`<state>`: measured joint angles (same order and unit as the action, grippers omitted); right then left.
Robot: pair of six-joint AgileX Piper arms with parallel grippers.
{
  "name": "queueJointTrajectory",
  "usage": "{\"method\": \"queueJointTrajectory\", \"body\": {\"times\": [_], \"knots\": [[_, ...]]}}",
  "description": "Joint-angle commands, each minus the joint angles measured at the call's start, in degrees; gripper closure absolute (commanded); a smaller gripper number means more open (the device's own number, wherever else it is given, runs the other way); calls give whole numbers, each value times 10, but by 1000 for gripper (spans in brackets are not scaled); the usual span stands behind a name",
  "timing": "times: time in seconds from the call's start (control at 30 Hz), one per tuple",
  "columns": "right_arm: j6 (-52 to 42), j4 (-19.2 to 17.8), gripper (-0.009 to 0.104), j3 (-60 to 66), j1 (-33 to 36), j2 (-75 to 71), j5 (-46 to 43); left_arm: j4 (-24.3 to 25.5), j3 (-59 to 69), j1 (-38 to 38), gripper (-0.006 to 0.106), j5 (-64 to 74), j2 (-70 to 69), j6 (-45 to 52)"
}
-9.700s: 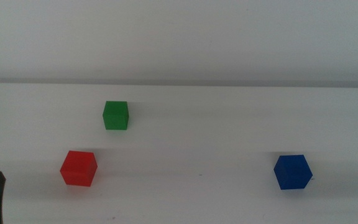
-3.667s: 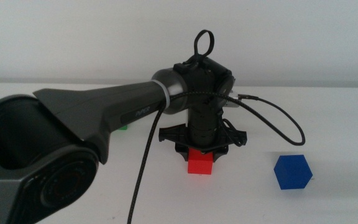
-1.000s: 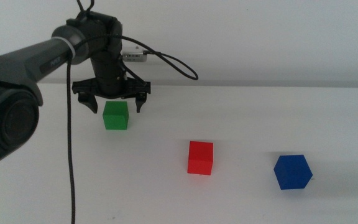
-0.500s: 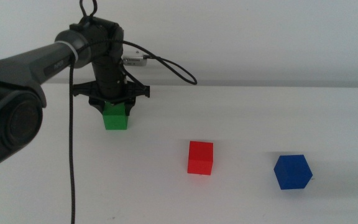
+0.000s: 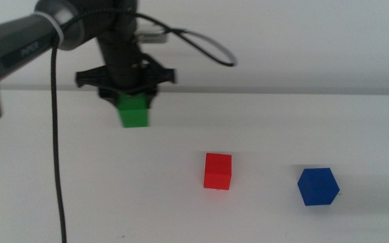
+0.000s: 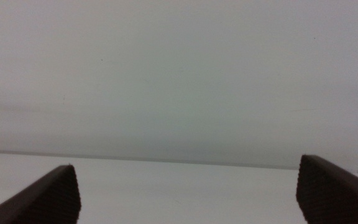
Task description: Stack red cubes first, then green, then blue cubes in a specific spot.
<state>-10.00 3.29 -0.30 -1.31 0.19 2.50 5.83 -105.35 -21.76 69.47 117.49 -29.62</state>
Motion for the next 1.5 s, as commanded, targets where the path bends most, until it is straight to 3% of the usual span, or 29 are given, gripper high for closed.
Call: {"method": "queueJointTrajectory", "body": {"times": [0.0,0.33,0.53,0.97,1.33,1.47], "knots": [[-1,-3,2,25,-3,-22,-2,-3,23,-47,102,57,-32,-41],[-1,-3,2,25,-3,-22,-2,13,6,-179,102,53,-11,-124],[-1,-3,2,25,-3,-22,-2,-9,5,-183,102,40,3,-146],[-1,-3,2,25,-3,-22,-2,-1,-69,-206,102,57,58,-139],[-1,-3,2,25,-3,-22,-2,-12,-69,-206,102,57,64,-115],[-1,-3,2,25,-3,-22,-2,5,-69,-206,102,57,67,-135]]}}
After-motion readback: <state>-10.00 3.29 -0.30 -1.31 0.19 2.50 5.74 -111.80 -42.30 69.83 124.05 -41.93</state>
